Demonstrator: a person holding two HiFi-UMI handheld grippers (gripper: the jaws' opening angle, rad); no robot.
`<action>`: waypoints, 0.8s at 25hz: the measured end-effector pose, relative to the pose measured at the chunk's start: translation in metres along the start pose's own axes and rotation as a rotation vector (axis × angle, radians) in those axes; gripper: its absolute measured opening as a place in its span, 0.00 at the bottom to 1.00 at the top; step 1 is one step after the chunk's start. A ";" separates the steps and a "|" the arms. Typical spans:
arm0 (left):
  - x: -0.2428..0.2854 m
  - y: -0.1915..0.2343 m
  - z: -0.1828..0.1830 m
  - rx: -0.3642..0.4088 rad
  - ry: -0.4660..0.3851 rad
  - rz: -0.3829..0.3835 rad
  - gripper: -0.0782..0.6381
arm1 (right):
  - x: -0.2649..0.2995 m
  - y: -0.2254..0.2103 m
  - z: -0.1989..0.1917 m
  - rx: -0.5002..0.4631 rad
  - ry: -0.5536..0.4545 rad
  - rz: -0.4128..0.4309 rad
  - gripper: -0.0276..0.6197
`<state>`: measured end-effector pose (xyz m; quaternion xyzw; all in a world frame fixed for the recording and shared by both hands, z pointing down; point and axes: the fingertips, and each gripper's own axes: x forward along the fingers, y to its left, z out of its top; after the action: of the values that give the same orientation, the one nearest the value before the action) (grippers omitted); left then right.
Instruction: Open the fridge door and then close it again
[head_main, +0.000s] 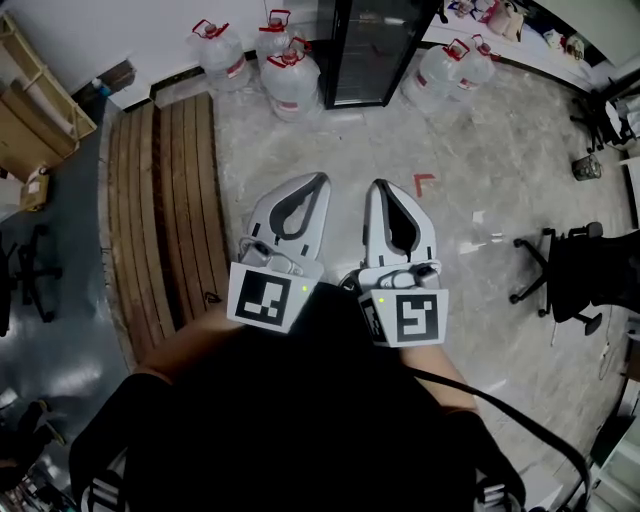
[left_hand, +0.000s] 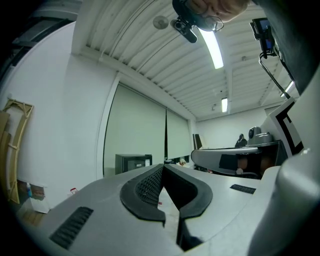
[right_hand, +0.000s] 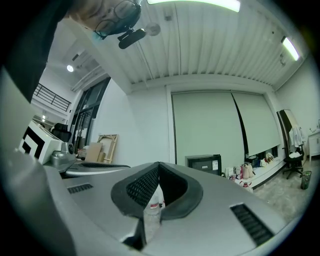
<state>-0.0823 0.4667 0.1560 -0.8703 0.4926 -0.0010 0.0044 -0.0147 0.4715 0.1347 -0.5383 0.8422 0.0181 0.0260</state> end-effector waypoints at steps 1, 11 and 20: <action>-0.002 0.005 0.000 0.002 -0.003 -0.001 0.12 | 0.002 0.004 -0.001 -0.002 -0.002 -0.004 0.07; -0.002 0.063 -0.016 -0.027 0.027 0.023 0.12 | 0.045 0.022 -0.014 0.010 0.022 -0.029 0.07; 0.076 0.122 -0.041 -0.025 0.077 0.089 0.12 | 0.146 -0.009 -0.052 0.055 0.067 0.042 0.07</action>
<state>-0.1481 0.3385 0.1959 -0.8468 0.5306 -0.0283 -0.0253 -0.0690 0.3327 0.1770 -0.5197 0.8539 -0.0226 0.0120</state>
